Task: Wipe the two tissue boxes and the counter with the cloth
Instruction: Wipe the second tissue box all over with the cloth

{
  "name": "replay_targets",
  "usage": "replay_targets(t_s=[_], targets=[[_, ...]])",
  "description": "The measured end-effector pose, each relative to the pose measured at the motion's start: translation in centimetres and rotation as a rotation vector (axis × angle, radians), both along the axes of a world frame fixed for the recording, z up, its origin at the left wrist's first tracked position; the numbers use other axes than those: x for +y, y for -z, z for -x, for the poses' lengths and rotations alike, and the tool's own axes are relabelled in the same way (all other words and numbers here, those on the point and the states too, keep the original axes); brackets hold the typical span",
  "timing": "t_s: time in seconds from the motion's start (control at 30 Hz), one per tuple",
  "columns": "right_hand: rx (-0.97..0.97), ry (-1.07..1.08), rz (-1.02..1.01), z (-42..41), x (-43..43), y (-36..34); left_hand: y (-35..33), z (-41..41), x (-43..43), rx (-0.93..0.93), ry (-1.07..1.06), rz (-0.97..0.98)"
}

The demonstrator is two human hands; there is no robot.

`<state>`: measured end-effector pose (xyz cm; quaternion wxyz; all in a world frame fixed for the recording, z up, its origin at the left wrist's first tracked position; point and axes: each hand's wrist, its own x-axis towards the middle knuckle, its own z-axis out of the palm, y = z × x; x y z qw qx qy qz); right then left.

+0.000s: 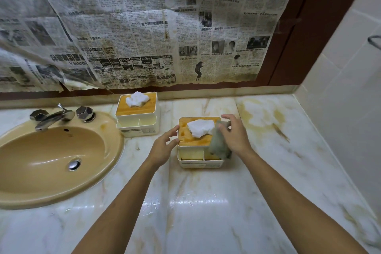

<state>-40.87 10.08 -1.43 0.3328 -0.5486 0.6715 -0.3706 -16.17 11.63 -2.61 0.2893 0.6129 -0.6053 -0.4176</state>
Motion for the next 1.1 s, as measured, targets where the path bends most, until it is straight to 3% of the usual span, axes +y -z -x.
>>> replay_targets(t_s=[0.13, 0.37, 0.5, 0.8, 1.1], targets=[[0.187, -0.117, -0.098, -0.4, 1.4, 2.9, -0.1, 0.0, 0.1, -0.006, -0.002, 0.004], [0.556, -0.095, 0.034, -1.7, 3.1, 2.1, 0.2, -0.1, 0.0, -0.004, -0.002, 0.002], [0.545, -0.213, -0.107, -1.7, 4.0, 2.6, 0.1, 0.0, 0.0, -0.014, 0.006, 0.018], [0.564, -0.345, -0.137, 0.6, -2.0, 2.6, -0.2, 0.1, 0.0, -0.050, 0.009, 0.035], [0.587, -0.298, -0.184, -0.7, 2.2, 2.6, 0.8, -0.5, -0.4, -0.064, 0.020, 0.049]])
